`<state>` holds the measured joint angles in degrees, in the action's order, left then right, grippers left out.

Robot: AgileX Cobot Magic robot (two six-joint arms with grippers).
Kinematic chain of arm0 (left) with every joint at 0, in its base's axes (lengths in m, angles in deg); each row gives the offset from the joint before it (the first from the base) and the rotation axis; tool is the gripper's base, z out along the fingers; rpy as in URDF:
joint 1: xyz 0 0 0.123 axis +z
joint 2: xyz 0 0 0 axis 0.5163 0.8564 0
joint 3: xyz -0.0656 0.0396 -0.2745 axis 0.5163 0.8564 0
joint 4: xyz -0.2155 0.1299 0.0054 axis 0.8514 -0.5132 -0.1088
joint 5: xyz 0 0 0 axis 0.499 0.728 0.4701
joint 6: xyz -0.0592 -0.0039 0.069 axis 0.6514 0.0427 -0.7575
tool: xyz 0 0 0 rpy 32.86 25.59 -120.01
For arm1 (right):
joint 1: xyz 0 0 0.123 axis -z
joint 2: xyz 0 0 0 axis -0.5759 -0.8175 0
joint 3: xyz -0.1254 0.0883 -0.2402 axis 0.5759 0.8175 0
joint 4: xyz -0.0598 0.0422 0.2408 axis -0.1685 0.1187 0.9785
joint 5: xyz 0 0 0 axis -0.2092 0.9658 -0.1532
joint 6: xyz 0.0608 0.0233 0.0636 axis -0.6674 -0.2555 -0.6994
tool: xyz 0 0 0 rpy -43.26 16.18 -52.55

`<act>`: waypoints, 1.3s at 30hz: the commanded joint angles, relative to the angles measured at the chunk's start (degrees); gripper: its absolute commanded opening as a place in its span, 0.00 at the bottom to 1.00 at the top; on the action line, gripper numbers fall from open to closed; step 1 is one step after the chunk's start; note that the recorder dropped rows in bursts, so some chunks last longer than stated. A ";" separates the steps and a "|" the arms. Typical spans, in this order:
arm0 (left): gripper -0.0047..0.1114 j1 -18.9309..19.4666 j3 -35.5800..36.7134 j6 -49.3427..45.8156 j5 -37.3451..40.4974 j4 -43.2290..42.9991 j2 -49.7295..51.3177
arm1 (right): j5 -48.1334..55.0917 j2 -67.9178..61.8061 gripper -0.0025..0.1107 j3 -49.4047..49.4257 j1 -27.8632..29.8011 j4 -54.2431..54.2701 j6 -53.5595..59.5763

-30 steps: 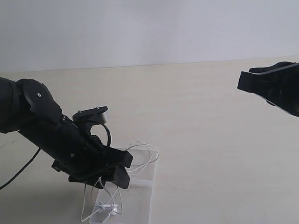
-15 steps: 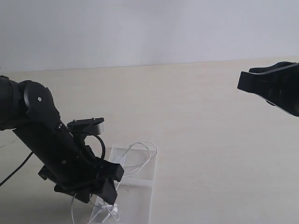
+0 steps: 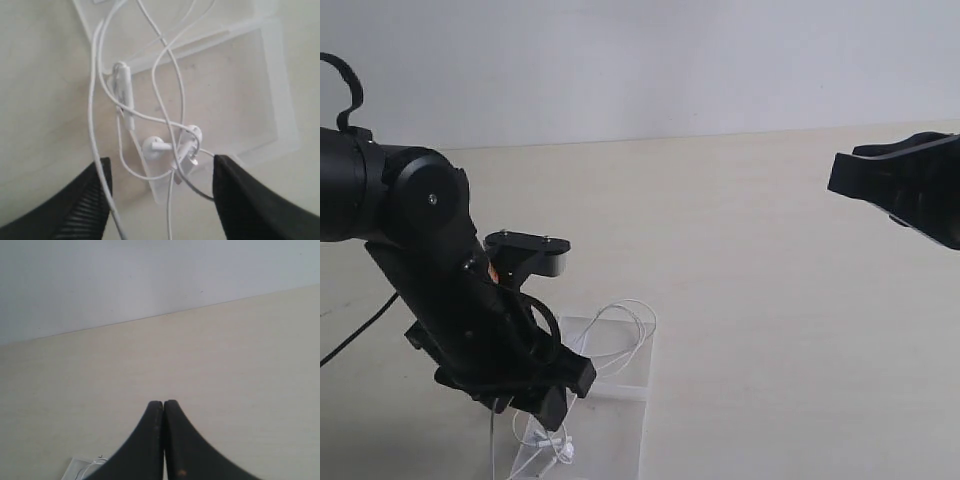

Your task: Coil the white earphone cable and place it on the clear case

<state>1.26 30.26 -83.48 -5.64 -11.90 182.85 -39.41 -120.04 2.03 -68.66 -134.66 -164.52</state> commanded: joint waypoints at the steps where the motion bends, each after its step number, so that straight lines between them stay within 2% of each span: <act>1: 0.54 -0.67 -1.54 3.04 0.47 -1.57 -0.57 | -0.21 0.18 0.02 0.19 0.15 -0.36 0.32; 12: 0.54 -5.03 -4.51 3.53 0.55 -2.77 1.41 | -0.57 0.18 0.02 0.19 0.15 -0.25 0.32; 18: 0.54 -5.04 -5.09 8.72 4.59 -12.19 1.68 | -2.47 0.18 0.02 0.19 0.15 -0.14 0.21; 23: 0.54 -5.68 -7.97 9.36 5.79 -12.65 1.93 | -2.47 0.18 0.02 0.19 0.15 -0.14 0.21; 27: 0.54 -8.10 -12.05 8.35 5.23 -12.77 1.98 | -2.46 0.18 0.02 0.19 0.15 -0.41 0.21; 36: 0.54 -8.41 -16.02 6.75 12.27 -13.01 1.75 | -2.46 0.18 0.02 0.19 0.15 -0.41 0.21; 39: 0.53 -8.41 -18.63 7.13 14.63 -16.32 0.11 | -2.46 0.18 0.02 0.19 0.15 -0.42 0.32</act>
<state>-6.83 13.09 -76.78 7.57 -25.57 184.91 -41.90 -120.04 2.03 -68.66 -134.66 -164.52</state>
